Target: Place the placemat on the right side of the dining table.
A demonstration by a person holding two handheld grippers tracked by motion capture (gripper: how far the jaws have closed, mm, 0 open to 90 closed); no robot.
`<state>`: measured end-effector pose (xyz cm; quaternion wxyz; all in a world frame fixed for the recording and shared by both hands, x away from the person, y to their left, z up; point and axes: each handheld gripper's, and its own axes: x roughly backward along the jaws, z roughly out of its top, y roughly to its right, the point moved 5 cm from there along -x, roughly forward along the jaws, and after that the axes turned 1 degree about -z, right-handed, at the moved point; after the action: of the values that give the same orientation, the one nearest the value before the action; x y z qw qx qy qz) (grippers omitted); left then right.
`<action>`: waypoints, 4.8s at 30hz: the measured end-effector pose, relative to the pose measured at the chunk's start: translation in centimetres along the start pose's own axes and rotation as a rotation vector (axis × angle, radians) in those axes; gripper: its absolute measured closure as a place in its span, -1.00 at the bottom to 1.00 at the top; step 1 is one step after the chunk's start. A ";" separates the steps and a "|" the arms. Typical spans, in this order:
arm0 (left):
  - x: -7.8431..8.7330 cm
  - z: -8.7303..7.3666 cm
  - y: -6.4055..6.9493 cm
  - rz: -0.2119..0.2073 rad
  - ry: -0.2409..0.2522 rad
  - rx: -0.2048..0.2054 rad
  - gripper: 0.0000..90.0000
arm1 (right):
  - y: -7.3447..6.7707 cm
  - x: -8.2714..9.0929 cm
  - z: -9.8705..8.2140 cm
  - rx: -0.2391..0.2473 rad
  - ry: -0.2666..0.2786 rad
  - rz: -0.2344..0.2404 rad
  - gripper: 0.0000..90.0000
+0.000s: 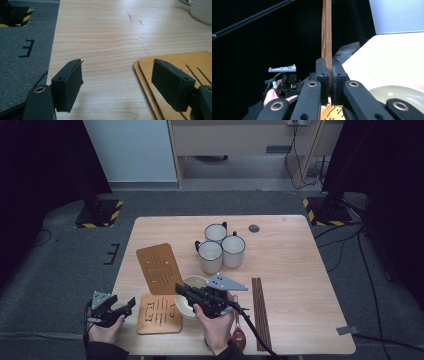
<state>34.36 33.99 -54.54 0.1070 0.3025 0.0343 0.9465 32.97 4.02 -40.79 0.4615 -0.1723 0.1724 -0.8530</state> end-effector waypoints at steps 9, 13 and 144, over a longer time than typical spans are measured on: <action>-1.4 0.5 -0.1 0.010 -0.012 0.006 -0.55 | 1.2 1.0 1.6 -0.001 0.029 -0.017 0.94; -2.4 0.8 0.1 0.021 -0.032 0.004 -0.58 | 1.8 1.6 2.5 -0.007 0.044 -0.024 0.93; -7.4 1.8 0.3 0.118 -0.181 -0.062 -0.96 | 25.8 22.7 0.0 -0.290 -0.011 -0.556 0.93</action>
<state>41.21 32.02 -57.22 0.0630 0.3849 -0.0225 0.9205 40.11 -28.50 -49.41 0.1821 -0.2814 0.2358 -0.9121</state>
